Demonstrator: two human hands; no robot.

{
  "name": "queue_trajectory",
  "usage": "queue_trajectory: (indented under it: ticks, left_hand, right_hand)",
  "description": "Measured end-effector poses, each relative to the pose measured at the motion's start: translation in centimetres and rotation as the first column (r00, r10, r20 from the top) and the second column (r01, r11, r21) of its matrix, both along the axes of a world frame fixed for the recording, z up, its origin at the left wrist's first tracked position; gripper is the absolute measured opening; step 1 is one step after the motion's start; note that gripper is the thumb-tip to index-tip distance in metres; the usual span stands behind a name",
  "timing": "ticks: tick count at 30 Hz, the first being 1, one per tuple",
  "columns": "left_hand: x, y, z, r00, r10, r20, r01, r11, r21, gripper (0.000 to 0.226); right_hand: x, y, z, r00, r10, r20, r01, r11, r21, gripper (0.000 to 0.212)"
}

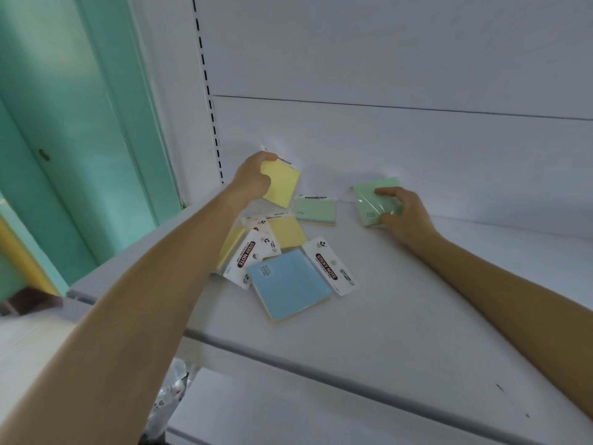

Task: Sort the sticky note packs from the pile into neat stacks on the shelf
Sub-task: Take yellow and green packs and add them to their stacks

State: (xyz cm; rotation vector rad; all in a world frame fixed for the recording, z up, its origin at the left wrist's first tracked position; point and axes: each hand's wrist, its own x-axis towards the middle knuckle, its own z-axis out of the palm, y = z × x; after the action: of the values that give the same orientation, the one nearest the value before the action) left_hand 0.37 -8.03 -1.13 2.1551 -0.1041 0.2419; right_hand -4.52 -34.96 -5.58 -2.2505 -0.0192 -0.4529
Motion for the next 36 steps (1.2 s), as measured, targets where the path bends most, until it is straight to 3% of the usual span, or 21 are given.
queue_trajectory:
  ticks: [6, 15, 24, 28, 32, 36]
  left_hand:
    - [-1.9, -0.7, -0.2, 0.997, 0.012, 0.072, 0.005, 0.973, -0.232, 0.061]
    - [-3.7, -7.7, 0.0, 0.968, -0.239, 0.073, 0.250, 0.929, -0.274, 0.057]
    - [-8.7, -21.8, 1.1, 0.912, -0.404, 0.074, 0.408, 0.868, -0.284, 0.055]
    - [-12.4, -28.8, 0.8, 0.885, -0.455, 0.100, 0.464, 0.836, -0.293, 0.056]
    - [-16.1, -35.4, -0.2, 0.900, -0.419, 0.120, 0.434, 0.835, -0.338, 0.057]
    - [-19.1, -40.4, -2.3, 0.938, -0.345, 0.034, 0.336, 0.878, -0.340, 0.056]
  right_hand:
    - [-0.7, 0.5, 0.6, 0.999, -0.025, -0.030, 0.026, 1.000, 0.013, 0.043]
    - [-6.1, -3.9, 2.9, 0.989, -0.146, 0.003, 0.141, 0.961, 0.238, 0.049]
    - [-17.4, -16.0, 4.4, 0.918, -0.389, 0.082, 0.355, 0.895, 0.271, 0.053]
    - [-22.1, -21.9, 3.7, 0.909, -0.411, 0.073, 0.381, 0.888, 0.258, 0.055]
    - [-25.9, -28.0, 3.2, 0.923, -0.377, 0.072, 0.352, 0.907, 0.231, 0.058]
    - [-28.3, -33.2, 3.5, 0.936, -0.344, 0.078, 0.323, 0.925, 0.202, 0.058]
